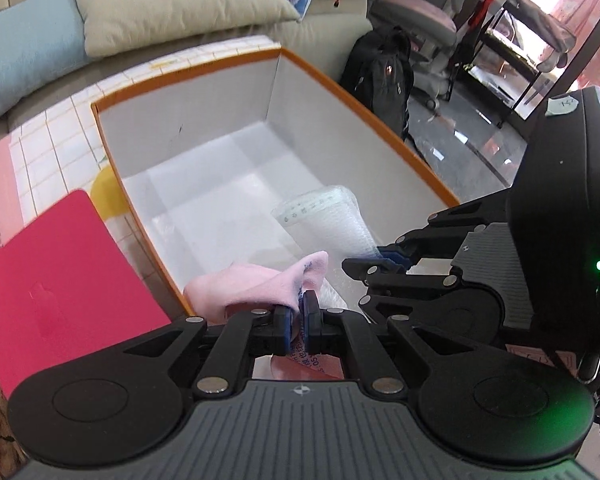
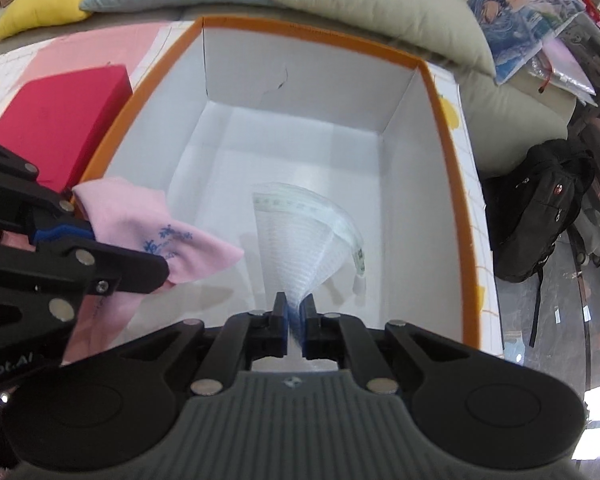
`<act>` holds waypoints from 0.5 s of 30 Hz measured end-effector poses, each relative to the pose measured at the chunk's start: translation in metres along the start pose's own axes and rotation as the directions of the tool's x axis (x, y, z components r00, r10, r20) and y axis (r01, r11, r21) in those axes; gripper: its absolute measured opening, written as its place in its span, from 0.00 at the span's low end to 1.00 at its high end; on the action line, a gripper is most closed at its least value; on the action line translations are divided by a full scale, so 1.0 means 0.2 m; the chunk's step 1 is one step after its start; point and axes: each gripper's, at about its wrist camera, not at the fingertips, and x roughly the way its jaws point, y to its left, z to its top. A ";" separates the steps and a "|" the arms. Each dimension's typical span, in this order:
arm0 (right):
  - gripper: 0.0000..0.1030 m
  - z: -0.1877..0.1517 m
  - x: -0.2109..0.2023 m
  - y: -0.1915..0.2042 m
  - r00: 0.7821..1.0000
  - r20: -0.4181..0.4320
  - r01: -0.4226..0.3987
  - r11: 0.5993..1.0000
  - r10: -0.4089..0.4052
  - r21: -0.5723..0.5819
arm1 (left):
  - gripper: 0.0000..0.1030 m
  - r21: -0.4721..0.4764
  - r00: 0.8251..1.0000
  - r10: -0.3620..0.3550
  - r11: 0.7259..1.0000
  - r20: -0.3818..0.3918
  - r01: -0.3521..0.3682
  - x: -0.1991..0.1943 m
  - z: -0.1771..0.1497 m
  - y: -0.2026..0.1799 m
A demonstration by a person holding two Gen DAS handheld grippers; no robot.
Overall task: Organize soft objects
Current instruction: 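Carry both items into the orange box and open both tools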
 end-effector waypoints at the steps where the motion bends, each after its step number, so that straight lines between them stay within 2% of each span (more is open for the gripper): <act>1: 0.07 0.00 0.00 0.00 1.000 -0.002 -0.004 1.000 0.004 0.005 | 0.09 -0.008 1.000 0.007 1.000 -0.003 -0.007 0.00 0.00 0.01; 3: 0.07 0.00 0.00 -0.01 1.000 -0.003 -0.006 1.000 0.006 0.010 | 0.09 -0.020 1.000 0.030 0.999 -0.007 -0.030 0.00 0.00 0.02; 4: 0.09 0.00 0.00 -0.01 1.000 -0.003 -0.004 1.000 0.004 0.007 | 0.13 -0.026 0.999 0.037 0.999 -0.009 -0.037 -0.01 0.00 0.02; 5: 0.17 0.00 -0.01 -0.01 1.000 -0.003 -0.003 1.000 0.003 0.001 | 0.20 -0.031 0.999 0.036 0.999 -0.008 -0.036 -0.01 0.00 0.03; 6: 0.30 0.01 -0.01 0.00 1.000 -0.002 0.004 1.000 -0.004 -0.008 | 0.26 -0.036 0.999 0.032 0.999 -0.006 -0.032 -0.02 0.00 0.03; 7: 0.35 0.01 -0.02 0.00 1.000 0.001 0.016 1.000 -0.016 -0.017 | 0.31 -0.041 0.999 0.034 0.999 -0.002 -0.034 -0.03 0.00 0.03; 11: 0.37 0.01 -0.07 -0.01 0.999 0.021 0.049 0.998 -0.048 -0.041 | 0.54 -0.052 0.999 0.036 0.998 0.006 -0.036 -0.07 0.01 0.04; 15: 0.40 0.01 -0.13 -0.06 0.998 0.039 0.046 0.999 -0.045 -0.002 | 0.60 -0.051 0.999 0.009 0.999 0.043 -0.007 -0.16 0.02 0.05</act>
